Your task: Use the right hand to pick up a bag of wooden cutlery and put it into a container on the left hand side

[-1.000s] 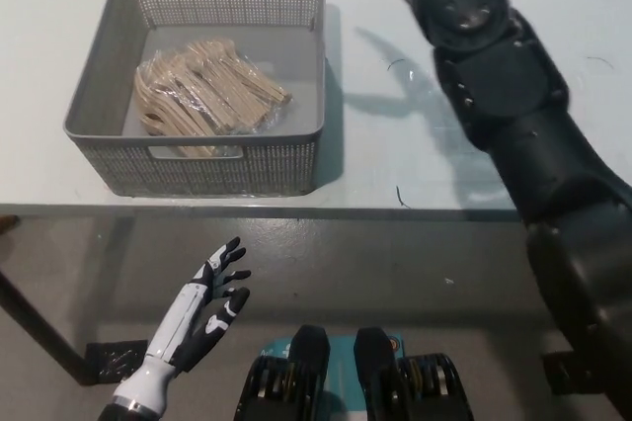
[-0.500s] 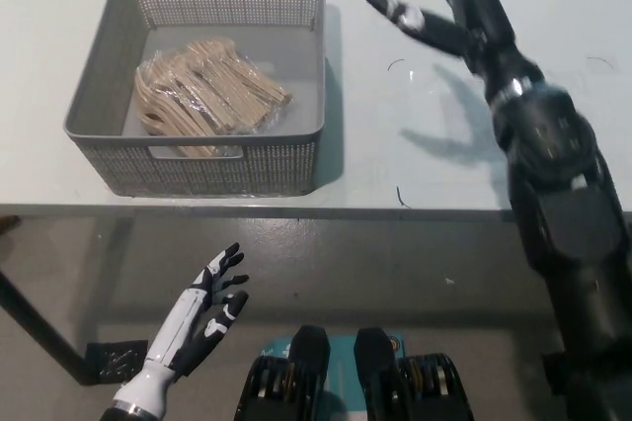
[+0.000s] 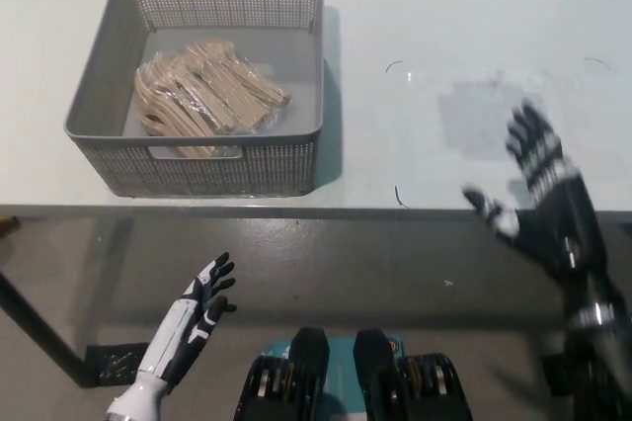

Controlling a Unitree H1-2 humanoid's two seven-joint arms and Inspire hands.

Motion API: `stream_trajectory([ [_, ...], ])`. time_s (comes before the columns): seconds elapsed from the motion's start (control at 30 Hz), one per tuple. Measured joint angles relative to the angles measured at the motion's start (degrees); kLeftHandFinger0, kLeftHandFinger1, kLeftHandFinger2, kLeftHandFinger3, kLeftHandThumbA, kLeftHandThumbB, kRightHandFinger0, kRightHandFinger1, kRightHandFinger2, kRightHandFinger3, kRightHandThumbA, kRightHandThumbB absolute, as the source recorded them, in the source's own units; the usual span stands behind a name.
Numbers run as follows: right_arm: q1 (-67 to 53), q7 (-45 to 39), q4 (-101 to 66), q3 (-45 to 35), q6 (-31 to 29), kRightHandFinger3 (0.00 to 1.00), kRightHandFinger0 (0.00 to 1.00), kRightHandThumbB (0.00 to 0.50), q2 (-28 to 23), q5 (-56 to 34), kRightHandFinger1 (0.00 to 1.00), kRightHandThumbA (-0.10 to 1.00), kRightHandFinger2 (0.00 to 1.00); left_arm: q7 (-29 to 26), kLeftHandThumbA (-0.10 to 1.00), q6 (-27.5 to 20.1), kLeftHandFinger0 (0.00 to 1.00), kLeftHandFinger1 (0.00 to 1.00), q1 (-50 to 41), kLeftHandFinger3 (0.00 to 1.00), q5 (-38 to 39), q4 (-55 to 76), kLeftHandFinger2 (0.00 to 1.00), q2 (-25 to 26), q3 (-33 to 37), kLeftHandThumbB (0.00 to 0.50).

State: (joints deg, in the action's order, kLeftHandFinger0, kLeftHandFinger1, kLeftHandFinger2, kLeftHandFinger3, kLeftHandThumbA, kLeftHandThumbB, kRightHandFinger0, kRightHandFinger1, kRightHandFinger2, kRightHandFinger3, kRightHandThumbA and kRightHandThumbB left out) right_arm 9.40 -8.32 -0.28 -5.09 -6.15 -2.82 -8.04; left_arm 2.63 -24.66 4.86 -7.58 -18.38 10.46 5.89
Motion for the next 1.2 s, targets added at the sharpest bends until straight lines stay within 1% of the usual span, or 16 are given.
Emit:
stream_trajectory([
  [0.03,-2.8,-0.3,0.1,-0.1,-0.5,1.00,1.00,0.172,0.5,-1.2,1.00,1.00,1.00,-0.1,0.99,0.0,0.77,0.92,-0.2,1.00,0.2,0.0,1.00,0.0,-0.2,0.253],
  [0.07,-4.8,-0.6,0.3,-0.1,-0.8,1.00,1.00,0.193,0.9,-2.0,1.00,1.00,1.00,-0.1,1.00,0.0,0.78,0.93,-0.3,1.00,0.4,0.0,1.00,0.0,-0.4,0.256],
  [0.1,-6.3,-0.8,0.5,-0.1,-1.1,1.00,1.00,0.201,1.0,-2.5,1.00,1.00,1.00,-0.1,1.00,-0.1,0.77,0.92,-0.4,1.00,0.5,0.0,1.00,0.0,-0.5,0.249],
  [0.2,-10.3,-1.8,2.8,-0.1,-2.6,1.00,1.00,0.264,0.9,-4.2,1.00,1.00,1.00,-0.1,1.00,-0.1,0.77,0.92,-0.3,1.00,1.1,0.0,1.00,0.0,-0.8,0.255],
  [0.27,-11.2,-2.3,3.9,0.0,-2.9,1.00,1.00,0.274,0.7,-5.1,1.00,0.98,1.00,-0.2,1.00,-0.1,0.78,0.93,-0.2,1.00,1.3,0.0,1.00,0.0,-0.9,0.261],
  [0.3,-11.5,-2.5,4.3,0.0,-3.1,1.00,1.00,0.232,0.6,-5.5,1.00,1.00,1.00,-0.2,1.00,-0.1,0.78,0.93,-0.2,1.00,1.5,0.0,1.00,-0.1,-1.1,0.262],
  [0.33,-11.5,-2.7,4.7,0.1,-3.4,1.00,1.00,0.215,0.5,-5.8,1.00,1.00,1.00,-0.2,1.00,-0.1,0.78,0.94,-0.2,1.00,1.7,0.0,1.00,-0.1,-1.2,0.263],
  [0.43,-11.5,-3.1,6.2,0.9,-5.3,1.00,1.00,0.206,0.2,-5.6,1.00,1.00,1.00,-0.4,1.00,-0.1,0.77,0.94,-0.1,1.00,1.9,-0.1,1.00,-0.2,-1.5,0.262],
  [0.5,-11.5,-3.4,7.1,1.2,-6.0,1.00,1.00,0.184,0.1,-5.6,1.00,0.99,1.00,-0.4,1.00,-0.1,0.79,0.95,0.0,1.00,1.9,-0.2,1.00,-0.3,-1.7,0.267],
  [0.53,-11.5,-3.5,7.6,1.5,-6.2,1.00,1.00,0.183,0.1,-5.8,1.00,1.00,1.00,-0.4,1.00,-0.1,0.79,0.95,0.1,1.00,2.0,-0.3,1.00,-0.4,-1.8,0.267],
  [0.6,-11.4,-3.6,8.2,1.9,-6.3,1.00,1.00,0.157,0.1,-5.9,1.00,1.00,1.00,-0.4,1.00,-0.1,0.81,0.96,0.1,1.00,2.0,-0.4,1.00,-0.5,-2.0,0.276],
  [0.63,-11.3,-3.6,8.4,2.1,-6.3,1.00,1.00,0.167,0.0,-5.8,1.00,1.00,1.00,-0.4,1.00,-0.1,0.81,0.96,0.1,1.00,2.0,-0.4,1.00,-0.6,-2.1,0.276],
  [0.77,-10.4,-3.9,9.9,2.8,-6.7,1.00,1.00,0.143,-0.5,-5.8,1.00,1.00,1.00,-0.4,1.00,-0.1,0.82,0.96,0.1,1.00,2.0,-0.4,1.00,-0.8,-2.3,0.268],
  [0.97,-9.5,-4.2,10.7,3.3,-6.7,1.00,1.00,0.120,-1.1,-5.8,1.00,0.94,1.00,-0.4,1.00,-0.1,0.81,0.96,0.1,1.00,2.0,-0.6,1.00,-0.8,-2.6,0.271],
  [1.07,-9.4,-4.3,11.0,3.4,-6.7,1.00,1.00,0.131,-1.1,-5.8,1.00,0.92,1.00,-0.4,1.00,-0.1,0.81,0.96,0.2,1.00,2.1,-1.2,1.00,-0.8,-2.6,0.258],
  [1.2,-9.2,-4.4,11.5,3.5,-6.7,1.00,1.00,0.138,-1.1,-5.8,1.00,0.91,1.00,-0.4,1.00,-0.1,0.83,0.96,0.3,1.00,2.0,-1.5,1.00,-0.8,-2.6,0.257],
])
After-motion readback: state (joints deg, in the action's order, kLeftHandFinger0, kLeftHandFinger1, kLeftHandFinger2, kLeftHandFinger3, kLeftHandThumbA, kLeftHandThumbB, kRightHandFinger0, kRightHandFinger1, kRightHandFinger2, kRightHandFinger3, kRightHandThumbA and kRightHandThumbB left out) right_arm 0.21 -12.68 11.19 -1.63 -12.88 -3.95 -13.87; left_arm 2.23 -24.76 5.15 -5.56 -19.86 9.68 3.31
